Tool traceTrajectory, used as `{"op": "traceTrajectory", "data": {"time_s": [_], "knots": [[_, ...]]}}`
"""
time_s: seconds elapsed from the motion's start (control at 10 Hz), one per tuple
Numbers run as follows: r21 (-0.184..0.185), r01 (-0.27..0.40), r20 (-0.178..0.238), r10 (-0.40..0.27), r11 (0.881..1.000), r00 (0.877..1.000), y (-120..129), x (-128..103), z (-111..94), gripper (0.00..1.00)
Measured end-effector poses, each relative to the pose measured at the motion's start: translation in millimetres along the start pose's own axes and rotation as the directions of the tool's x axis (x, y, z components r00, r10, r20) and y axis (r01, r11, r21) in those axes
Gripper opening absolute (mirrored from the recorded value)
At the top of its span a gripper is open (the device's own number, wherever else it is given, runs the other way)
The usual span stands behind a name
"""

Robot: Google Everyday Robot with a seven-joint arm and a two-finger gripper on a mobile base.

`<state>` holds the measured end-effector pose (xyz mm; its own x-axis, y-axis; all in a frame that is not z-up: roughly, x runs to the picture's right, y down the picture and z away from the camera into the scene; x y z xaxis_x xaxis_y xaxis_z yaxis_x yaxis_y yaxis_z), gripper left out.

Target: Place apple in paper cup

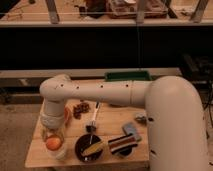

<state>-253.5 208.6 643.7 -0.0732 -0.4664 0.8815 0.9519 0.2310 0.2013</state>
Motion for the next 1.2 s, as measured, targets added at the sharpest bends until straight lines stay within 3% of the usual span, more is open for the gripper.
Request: {"op": "traceTrajectory", "data": {"time_s": [0.3,0.6,0.8,1.2], "knots": [[0.003,0.022,-0.001,-0.022,1.000,1.000,-2.1,0.2,5.0,0.17],[0.003,0.032,0.018,-0.032,0.999,0.999,-5.3,0.5,5.9,0.49],[0.002,0.036,0.028,-0.036,0.999,0.999,-7.8,-0.1,7.4,0.64],[-0.001,0.035,0.038,-0.035,0.999,0.999,-7.4,-0.5,7.6,0.66]]}}
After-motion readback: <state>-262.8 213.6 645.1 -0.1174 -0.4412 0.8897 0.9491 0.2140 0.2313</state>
